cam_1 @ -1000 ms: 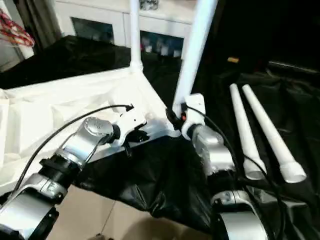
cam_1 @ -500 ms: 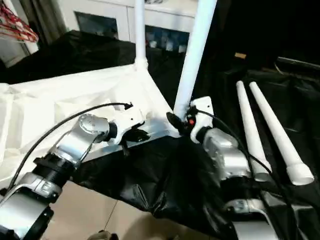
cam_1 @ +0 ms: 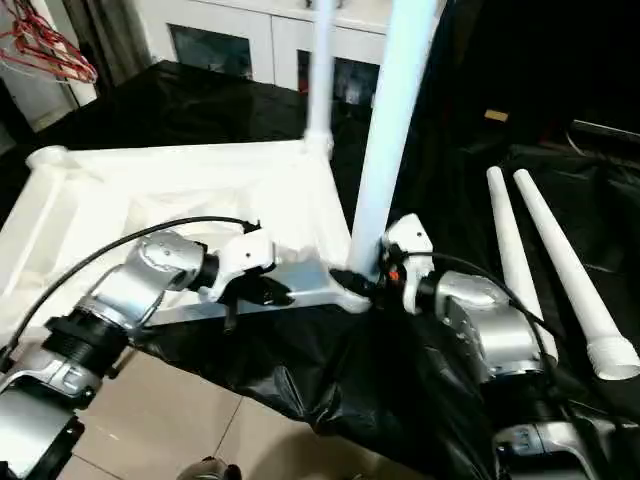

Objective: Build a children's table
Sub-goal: Insert table leg to table base, then rotate leg to tighten

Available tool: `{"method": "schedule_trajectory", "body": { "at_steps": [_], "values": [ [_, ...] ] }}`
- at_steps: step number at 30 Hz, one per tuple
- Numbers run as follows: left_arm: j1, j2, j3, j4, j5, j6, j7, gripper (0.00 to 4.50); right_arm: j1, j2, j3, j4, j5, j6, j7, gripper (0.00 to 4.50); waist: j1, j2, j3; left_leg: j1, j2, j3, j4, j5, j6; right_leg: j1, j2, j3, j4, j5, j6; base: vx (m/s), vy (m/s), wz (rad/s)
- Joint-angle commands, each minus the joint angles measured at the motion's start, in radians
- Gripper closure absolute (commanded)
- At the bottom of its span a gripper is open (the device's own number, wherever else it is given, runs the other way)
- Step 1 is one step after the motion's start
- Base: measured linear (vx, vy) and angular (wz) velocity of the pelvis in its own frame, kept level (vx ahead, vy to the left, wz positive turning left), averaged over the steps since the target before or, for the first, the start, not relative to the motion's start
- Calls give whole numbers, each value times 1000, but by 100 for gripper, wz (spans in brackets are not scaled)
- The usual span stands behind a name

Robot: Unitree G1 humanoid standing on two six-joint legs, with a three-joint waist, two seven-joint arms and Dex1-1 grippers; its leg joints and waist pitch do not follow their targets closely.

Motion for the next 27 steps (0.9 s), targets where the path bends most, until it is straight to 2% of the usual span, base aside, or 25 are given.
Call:
{"method": "schedule_trajectory", "body": {
  "at_steps": [1,2,3,7,12,15,16,17,19,21,22,23,26,27],
  "values": [
    [-17,-19,-18,-40,-33,-42,-39,450,20,-9,42,-19,-6,20,42,141,1,3,-77,22,44,-9,-58,-132,69,63,-83,48,-57,12,-260,0,0,0],
    [-17,-18,-20,-38,-33,-46,-45,450,27,-16,48,-27,-6,22,58,141,0,3,-76,20,43,-9,-58,-133,68,64,-82,48,-57,5,-260,0,0,0],
    [-18,-18,-20,-34,-33,-49,-49,450,32,-20,52,-30,-8,21,67,141,1,7,-77,21,43,-10,-58,-140,62,63,-83,47,-58,-12,-258,0,0,0],
    [-21,-17,-19,-25,-34,-56,-54,450,37,-20,52,-29,-5,28,71,167,-1,5,-76,19,42,-11,-59,-151,53,64,-83,47,-63,-46,-250,0,0,0],
    [-24,-15,-14,-13,-35,-68,-62,450,51,-6,34,-30,24,46,71,185,0,7,-80,18,42,-12,-57,-127,60,65,-82,46,-56,-2,-257,0,0,0],
    [-23,-13,-6,-3,-39,-76,-60,450,72,15,2,-19,57,38,68,186,3,14,-81,18,43,-13,-56,-132,62,64,-83,45,-56,12,-262,0,0,0],
    [-23,-13,-6,-3,-39,-76,-60,450,72,15,2,-19,57,38,68,186,4,13,-82,19,43,-13,-56,-136,62,64,-82,44,-56,14,-264,0,0,0],
    [-21,-13,0,-2,-44,-73,-57,450,84,26,-15,0,68,24,63,186,7,25,-82,19,42,-15,-55,-140,58,64,-83,44,-54,14,-267,0,0,0],
    [-20,-13,3,-1,-45,-72,-58,450,87,29,-19,7,68,18,61,186,5,18,-81,20,42,-13,-57,-159,54,64,-82,43,-58,-1,-268,0,0,0],
    [-20,-12,3,0,-45,-72,-58,450,89,30,-20,9,68,15,60,186,6,19,-81,19,41,-14,-57,-157,52,65,-83,43,-58,-11,-265,0,0,0],
    [-21,-9,6,8,-44,-76,-59,450,100,39,-23,20,66,1,52,186,10,41,-82,20,41,-17,-55,-159,48,63,-84,43,-56,-11,-266,0,0,0],
    [-21,-7,7,12,-43,-79,-59,450,106,43,-23,22,64,-4,48,186,6,28,-79,20,41,-14,-57,-179,46,63,-81,42,-63,-19,-265,0,0,0],
    [-21,-6,7,21,-39,-84,-58,450,120,53,-24,16,65,-5,30,186,7,30,-81,18,39,-16,-56,-168,50,66,-82,41,-61,-22,-262,0,0,0],
    [-22,-7,7,27,-38,-88,-57,450,124,58,-28,12,64,-4,24,186,8,37,-81,18,39,-16,-55,-167,50,65,-83,42,-62,-33,-259,0,0,0]
  ]
}}
